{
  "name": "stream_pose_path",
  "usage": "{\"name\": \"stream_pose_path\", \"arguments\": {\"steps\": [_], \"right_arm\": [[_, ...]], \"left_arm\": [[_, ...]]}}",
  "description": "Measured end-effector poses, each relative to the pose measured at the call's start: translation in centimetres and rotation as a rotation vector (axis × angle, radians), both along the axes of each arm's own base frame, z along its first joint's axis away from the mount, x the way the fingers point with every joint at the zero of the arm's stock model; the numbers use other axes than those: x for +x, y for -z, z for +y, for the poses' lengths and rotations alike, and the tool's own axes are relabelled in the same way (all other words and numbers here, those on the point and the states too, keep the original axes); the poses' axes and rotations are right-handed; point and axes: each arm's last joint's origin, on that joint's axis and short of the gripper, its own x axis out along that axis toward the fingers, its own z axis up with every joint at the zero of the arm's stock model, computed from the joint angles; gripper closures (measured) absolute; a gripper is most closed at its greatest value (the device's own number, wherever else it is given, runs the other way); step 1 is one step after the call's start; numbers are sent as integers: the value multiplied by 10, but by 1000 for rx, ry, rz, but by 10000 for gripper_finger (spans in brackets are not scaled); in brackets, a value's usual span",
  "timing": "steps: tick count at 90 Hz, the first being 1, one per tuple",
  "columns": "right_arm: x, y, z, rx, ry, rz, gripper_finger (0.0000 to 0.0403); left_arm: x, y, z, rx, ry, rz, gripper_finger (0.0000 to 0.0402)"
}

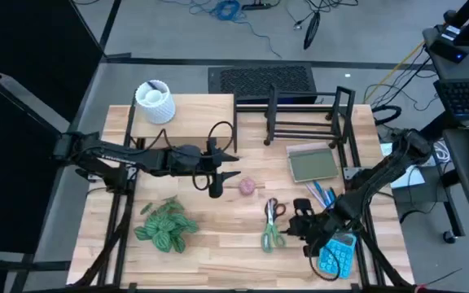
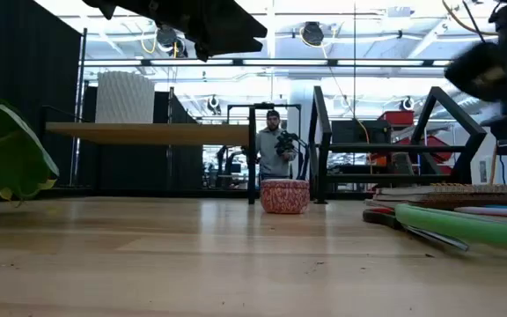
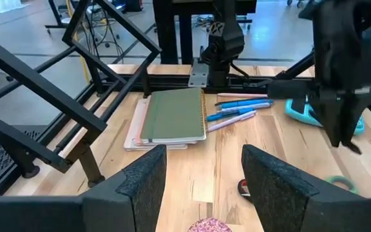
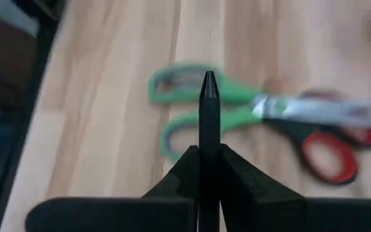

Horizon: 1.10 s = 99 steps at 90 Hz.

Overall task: Stock shelves
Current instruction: Put the black pen into the white pen holder

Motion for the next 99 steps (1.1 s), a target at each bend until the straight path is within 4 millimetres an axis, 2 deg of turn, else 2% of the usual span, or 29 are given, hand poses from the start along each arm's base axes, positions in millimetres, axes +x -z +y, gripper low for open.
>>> {"name": "stream_pose_path", "arguments": {"steps": [20,36,58,73,99], "right_arm": [[5,-25,-24,-40,25,-140,387],[17,-39,-42,-73,40,-247,387],[39,-59,-69,-163,28,-462,387],[50,-73,-86,-162,-5,-604,387],[58,-92,-100,-228,4,-790,387]], "left_arm": [[0,0,0,0,0,0,212],[0,0,0,-1,0,0,212],[14,2,-2,-17,49,-101,212],[25,12,-4,-24,81,-139,212],[35,21,-9,-36,169,-182,212]]}}
